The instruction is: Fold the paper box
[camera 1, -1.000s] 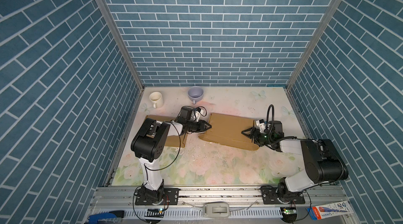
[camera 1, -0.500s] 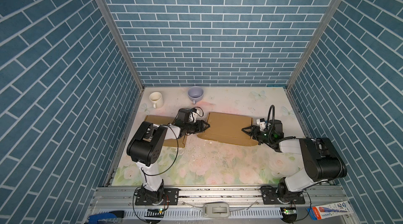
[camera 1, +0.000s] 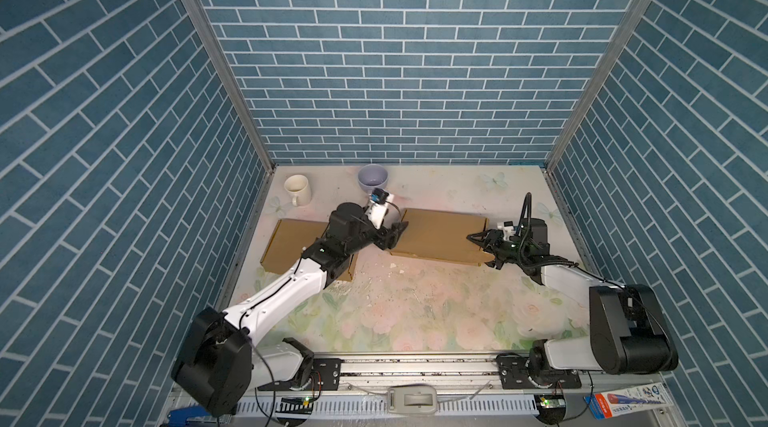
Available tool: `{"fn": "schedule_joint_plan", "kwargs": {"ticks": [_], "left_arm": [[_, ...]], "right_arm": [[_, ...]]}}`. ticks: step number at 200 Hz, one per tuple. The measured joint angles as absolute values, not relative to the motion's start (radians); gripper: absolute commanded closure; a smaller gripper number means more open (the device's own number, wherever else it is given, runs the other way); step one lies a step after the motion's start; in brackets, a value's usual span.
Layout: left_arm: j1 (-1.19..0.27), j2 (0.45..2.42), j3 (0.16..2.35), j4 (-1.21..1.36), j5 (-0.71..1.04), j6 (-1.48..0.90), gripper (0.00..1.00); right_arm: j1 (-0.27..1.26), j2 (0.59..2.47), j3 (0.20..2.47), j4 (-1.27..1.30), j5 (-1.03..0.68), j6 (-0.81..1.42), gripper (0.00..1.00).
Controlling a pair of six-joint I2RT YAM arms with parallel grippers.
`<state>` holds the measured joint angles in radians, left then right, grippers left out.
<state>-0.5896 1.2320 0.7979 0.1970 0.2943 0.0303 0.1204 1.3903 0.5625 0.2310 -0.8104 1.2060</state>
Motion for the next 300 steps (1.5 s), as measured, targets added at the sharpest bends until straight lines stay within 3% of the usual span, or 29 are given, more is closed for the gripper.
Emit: {"fn": "schedule_joint_plan", "kwargs": {"ticks": [42,116,250,300], "left_arm": [[-0.749,1.245,0.827,0.071,0.296,0.398,0.23],[-0.851,1.387,0.859,0.005,0.188,0.78,0.23],[-0.852,1.551,0.851,0.293,-0.041,1.084,0.26],[-0.852,1.597,0.814,0.504,-0.094,1.173,0.39]], "right_arm": [[0.113,1.391,0.596,0.196,-0.845,1.3,0.54],[0.112,1.393,0.596,0.221,-0.895,1.445,0.54],[0.11,1.378,0.596,0.299,-0.957,1.568,0.54],[0.108,1.365,0.595,0.304,-0.958,1.591,0.51]]}}
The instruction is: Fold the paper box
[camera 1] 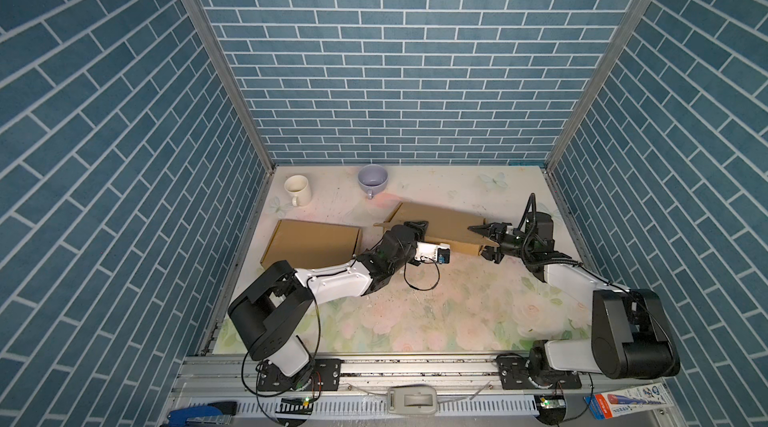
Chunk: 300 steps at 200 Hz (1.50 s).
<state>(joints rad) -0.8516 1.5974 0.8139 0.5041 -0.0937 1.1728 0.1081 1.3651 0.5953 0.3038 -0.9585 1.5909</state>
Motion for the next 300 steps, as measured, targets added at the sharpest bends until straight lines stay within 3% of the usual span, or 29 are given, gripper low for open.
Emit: {"fn": "schedule_joint_plan", "kwargs": {"ticks": [45,94,167,195,226,300], "left_arm": [[-0.851,1.596,0.803,0.528,-0.101,1.219,0.55],[-0.852,1.557,0.797,0.476,-0.099,1.221,0.63],[-0.846,1.518,0.953,0.124,-0.067,1.1,0.65],[-0.833,1.519,1.096,-0.137,-0.028,1.027,0.64],[-0.812,1.543,1.251,-0.404,0.033,0.948,0.63],[-0.758,1.764,1.563,-0.877,0.184,0.84,0.64]], "right_arm": [[0.105,1.348,0.595,0.331,-0.98,1.612,0.37],[0.106,1.34,0.594,0.344,-0.992,1.619,0.28],[0.02,1.282,0.586,0.272,-0.997,1.536,0.25],[-0.072,1.259,0.617,0.124,-0.979,1.394,0.25],[-0.099,1.217,0.748,-0.166,-0.848,1.084,0.25],[-0.053,0.83,0.723,-0.353,-0.69,0.617,0.22]]}}
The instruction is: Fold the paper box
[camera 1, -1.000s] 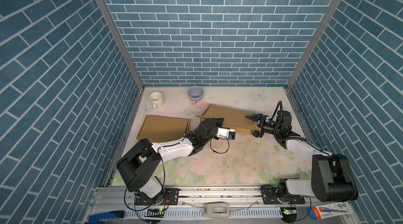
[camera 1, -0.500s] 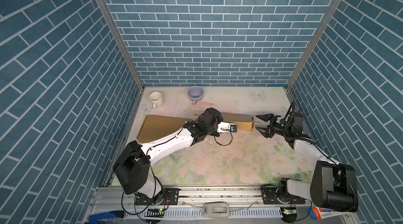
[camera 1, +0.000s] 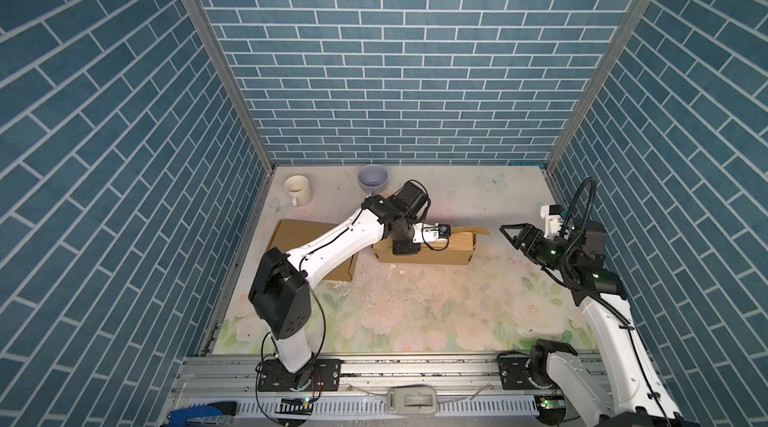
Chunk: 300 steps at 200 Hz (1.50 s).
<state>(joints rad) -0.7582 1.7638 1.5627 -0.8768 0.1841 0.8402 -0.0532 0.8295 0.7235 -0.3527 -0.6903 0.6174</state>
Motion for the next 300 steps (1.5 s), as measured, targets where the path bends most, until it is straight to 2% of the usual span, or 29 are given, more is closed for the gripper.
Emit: {"fn": "schedule_joint_plan", "kwargs": {"ticks": [21,53,152,193,212,220,234,281,300], "left_arm": [[-0.757,1.817,1.61,-0.936,0.194,0.838,0.64],[-0.757,1.858,1.67,-0.984,0.211,0.835,0.64],[-0.753,1.893,1.716,-1.01,0.229,0.838,0.64],[-0.752,1.893,1.716,-1.008,0.23,0.838,0.65],[-0.752,1.894,1.716,-1.006,0.229,0.838,0.66],[-0.751,1.895,1.716,-1.005,0.23,0.836,0.66],[-0.751,1.895,1.716,-1.003,0.229,0.834,0.66],[-0.751,1.897,1.716,-1.002,0.231,0.834,0.67],[-0.751,1.9,1.719,-1.002,0.231,0.835,0.67]], "right_arm": [[0.013,0.814,0.723,-0.37,-0.681,0.561,0.16],[0.145,0.866,0.725,-0.391,-0.638,0.507,0.17],[0.276,1.077,0.762,-0.302,-0.556,0.52,0.33],[0.281,1.114,0.776,-0.251,-0.541,0.55,0.49],[0.281,1.137,0.774,-0.245,-0.529,0.543,0.66],[0.281,1.138,0.774,-0.242,-0.519,0.544,0.69],[0.281,1.137,0.774,-0.241,-0.507,0.544,0.66],[0.281,1.12,0.82,-0.348,-0.477,0.472,0.43],[0.279,1.114,0.913,-0.483,-0.429,0.369,0.41]]}}
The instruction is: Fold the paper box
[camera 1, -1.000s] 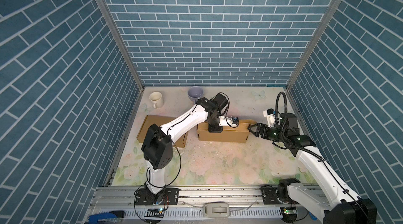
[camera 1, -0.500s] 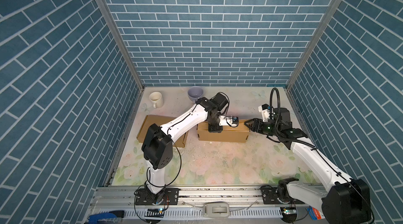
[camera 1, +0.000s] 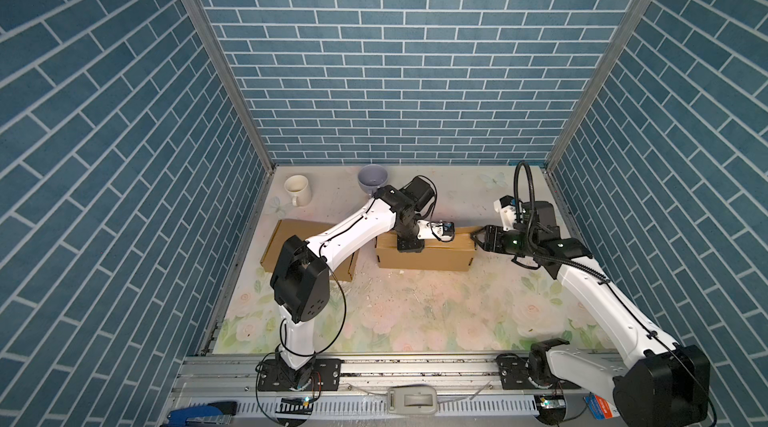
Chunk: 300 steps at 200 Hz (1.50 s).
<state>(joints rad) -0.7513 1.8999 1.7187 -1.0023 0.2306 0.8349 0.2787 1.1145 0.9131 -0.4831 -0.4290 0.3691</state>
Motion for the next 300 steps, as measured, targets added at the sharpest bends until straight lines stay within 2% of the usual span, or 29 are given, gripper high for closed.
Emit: {"fn": "schedule_joint_plan", "kwargs": {"ticks": [43,99,119,139,161,192,217,238,274,300], "left_arm": [[-0.751,1.904,1.723,-1.002,0.231,0.838,0.68],[-0.751,1.909,1.729,-1.003,0.234,0.842,0.68],[-0.751,1.909,1.729,-1.003,0.234,0.843,0.68],[-0.751,1.909,1.729,-1.003,0.234,0.844,0.68],[-0.751,1.909,1.729,-1.003,0.234,0.844,0.67],[-0.751,1.909,1.729,-1.002,0.235,0.844,0.67],[-0.751,1.911,1.729,-0.993,0.237,0.847,0.57],[-0.752,1.913,1.722,-0.97,0.236,0.848,0.53],[-0.749,1.913,1.718,-0.95,0.229,0.846,0.57],[-0.748,1.913,1.718,-0.953,0.231,0.844,0.64]], "right_arm": [[0.281,1.132,1.122,-0.725,-0.298,0.107,0.41],[0.342,1.304,1.251,-0.889,-0.185,-0.078,0.47],[0.356,1.34,1.279,-0.907,-0.18,-0.093,0.44],[0.36,1.365,1.296,-0.91,-0.182,-0.083,0.33],[0.36,1.37,1.3,-0.905,-0.204,-0.056,0.28],[0.36,1.37,1.296,-0.877,-0.242,-0.012,0.32],[0.36,1.399,1.284,-0.859,-0.241,0.008,0.39],[0.359,1.447,1.27,-0.854,-0.238,0.015,0.42],[0.355,1.456,1.269,-0.842,-0.236,0.021,0.43],[0.355,1.454,1.269,-0.842,-0.239,0.025,0.36]]}}
